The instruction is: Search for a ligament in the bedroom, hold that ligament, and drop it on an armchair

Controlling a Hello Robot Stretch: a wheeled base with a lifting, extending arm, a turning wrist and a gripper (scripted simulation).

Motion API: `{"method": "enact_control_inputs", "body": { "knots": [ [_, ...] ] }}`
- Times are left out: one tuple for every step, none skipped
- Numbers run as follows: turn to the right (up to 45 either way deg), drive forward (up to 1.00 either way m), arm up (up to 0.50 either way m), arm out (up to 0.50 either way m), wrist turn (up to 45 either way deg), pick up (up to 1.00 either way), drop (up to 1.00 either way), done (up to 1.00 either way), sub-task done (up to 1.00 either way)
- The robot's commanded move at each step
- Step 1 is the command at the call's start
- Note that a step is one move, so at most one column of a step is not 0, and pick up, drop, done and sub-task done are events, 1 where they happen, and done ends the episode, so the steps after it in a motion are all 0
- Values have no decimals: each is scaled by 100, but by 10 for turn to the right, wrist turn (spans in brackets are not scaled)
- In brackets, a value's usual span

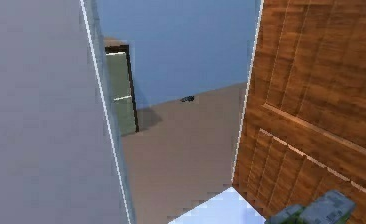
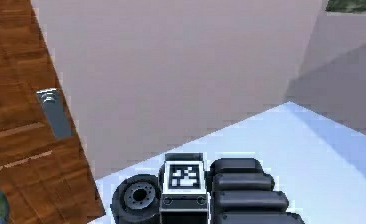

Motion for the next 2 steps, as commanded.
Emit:
{"method": "enact_control_inputs", "body": {
  "knots": [
    [0,85,0,0,0,0,0,0,0],
    [120,0,0,0,0,0,0,0,0]
  ]
}}
